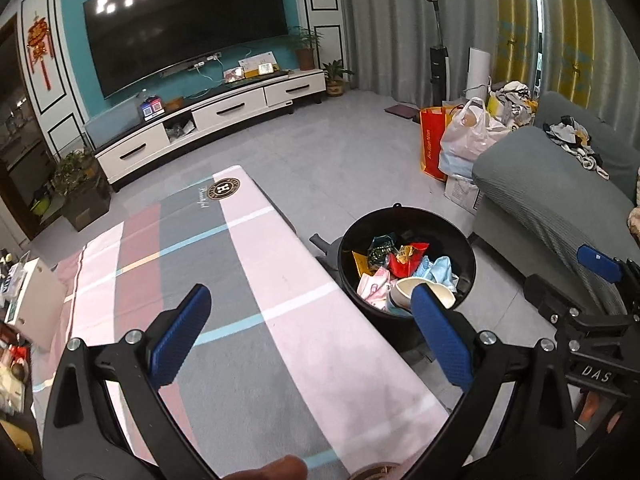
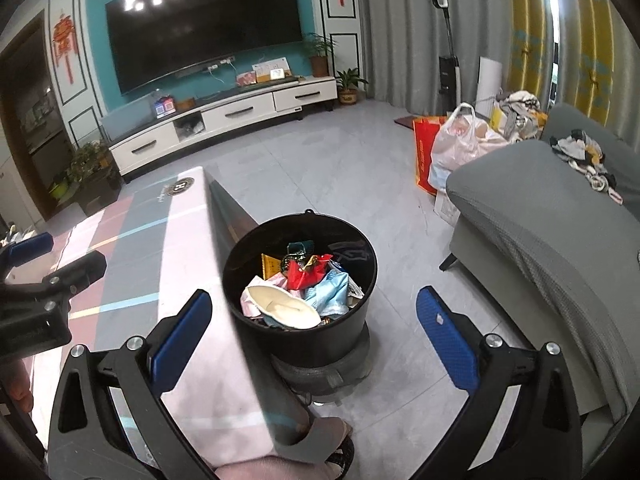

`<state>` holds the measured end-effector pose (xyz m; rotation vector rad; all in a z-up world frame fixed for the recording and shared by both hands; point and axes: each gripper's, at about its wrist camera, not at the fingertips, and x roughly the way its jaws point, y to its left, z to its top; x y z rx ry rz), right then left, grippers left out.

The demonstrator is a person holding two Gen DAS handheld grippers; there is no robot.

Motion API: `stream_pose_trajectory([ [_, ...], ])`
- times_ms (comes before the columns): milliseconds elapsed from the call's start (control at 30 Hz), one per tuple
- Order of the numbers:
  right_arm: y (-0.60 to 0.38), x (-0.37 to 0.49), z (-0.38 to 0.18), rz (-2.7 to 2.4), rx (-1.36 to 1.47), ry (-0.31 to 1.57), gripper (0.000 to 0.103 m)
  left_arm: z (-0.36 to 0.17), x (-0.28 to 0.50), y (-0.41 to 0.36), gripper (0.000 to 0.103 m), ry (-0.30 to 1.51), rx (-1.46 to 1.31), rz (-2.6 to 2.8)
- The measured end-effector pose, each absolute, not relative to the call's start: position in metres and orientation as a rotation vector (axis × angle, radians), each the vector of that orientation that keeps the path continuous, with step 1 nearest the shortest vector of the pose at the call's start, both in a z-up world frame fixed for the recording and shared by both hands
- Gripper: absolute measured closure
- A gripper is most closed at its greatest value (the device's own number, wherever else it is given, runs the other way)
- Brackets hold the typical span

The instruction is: Collect trash

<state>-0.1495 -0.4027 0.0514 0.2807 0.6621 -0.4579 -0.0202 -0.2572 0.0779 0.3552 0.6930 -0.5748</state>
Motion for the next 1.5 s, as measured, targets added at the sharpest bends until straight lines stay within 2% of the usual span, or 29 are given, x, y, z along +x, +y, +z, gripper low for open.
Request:
stream_pose_trajectory([
  [600,-0.370,-0.191,0.073,-0.442,0.236,0.638,0.003,0.099,-0.073,-0.223,0.003,0.668,0.361,-0.561],
  [1500,-0.357,-0.199,0.074,-0.412,0.212,0.655,0.003,0.098,-0.085,-0.214,0.003,0.689,0.368,-0.561],
])
